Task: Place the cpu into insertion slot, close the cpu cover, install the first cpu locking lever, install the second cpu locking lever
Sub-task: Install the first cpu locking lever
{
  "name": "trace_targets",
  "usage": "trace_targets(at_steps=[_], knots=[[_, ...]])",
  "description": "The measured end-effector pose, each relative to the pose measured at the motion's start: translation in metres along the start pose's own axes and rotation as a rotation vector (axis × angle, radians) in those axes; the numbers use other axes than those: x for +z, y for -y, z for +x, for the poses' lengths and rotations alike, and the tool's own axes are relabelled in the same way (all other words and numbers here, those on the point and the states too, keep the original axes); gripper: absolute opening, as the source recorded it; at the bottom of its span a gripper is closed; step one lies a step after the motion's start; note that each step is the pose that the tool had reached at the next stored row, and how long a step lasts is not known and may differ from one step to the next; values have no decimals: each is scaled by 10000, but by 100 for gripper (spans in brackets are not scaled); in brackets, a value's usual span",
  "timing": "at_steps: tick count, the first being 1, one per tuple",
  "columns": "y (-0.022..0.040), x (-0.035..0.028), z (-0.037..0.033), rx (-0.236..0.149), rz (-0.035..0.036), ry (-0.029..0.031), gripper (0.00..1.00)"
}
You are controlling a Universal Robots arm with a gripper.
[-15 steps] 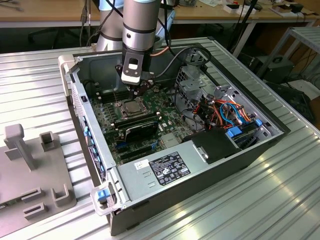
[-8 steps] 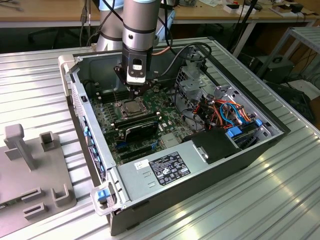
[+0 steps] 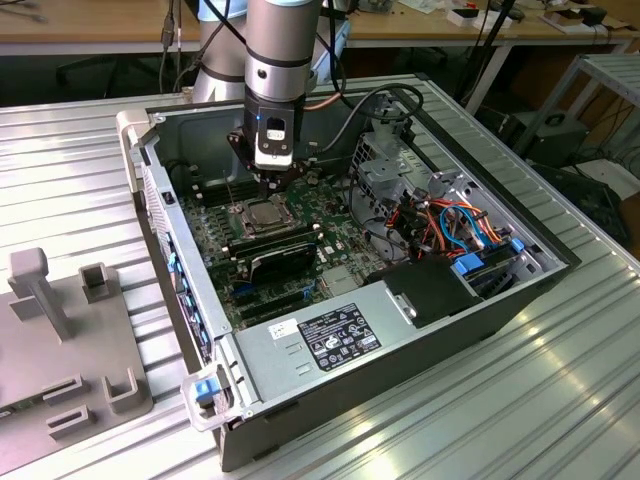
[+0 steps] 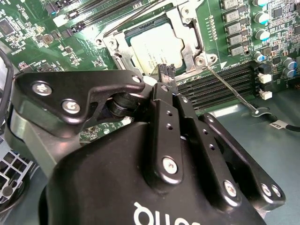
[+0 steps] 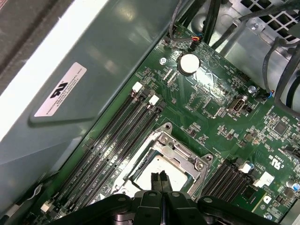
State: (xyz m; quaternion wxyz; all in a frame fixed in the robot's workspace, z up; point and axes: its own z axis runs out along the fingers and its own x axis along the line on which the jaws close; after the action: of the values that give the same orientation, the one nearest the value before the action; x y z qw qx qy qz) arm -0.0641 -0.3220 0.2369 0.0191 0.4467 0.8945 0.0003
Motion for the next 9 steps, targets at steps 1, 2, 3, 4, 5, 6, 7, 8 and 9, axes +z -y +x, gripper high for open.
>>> trace_targets(at_steps=[1,2,3,4,5,6,7,8,9], knots=[[0,0,0,0,0,0,11],[0,0,0,-1,0,0,11],[0,0,0,-1,0,0,11],[0,0,0,-1,0,0,11],[0,0,0,-1,0,0,11],[0,0,0,-7,0,1,11],[0,-2,0,-25,0,0,11],[0,-2,0,-67,-2,1,11],[0,-2,0,-147,-5,0,11]])
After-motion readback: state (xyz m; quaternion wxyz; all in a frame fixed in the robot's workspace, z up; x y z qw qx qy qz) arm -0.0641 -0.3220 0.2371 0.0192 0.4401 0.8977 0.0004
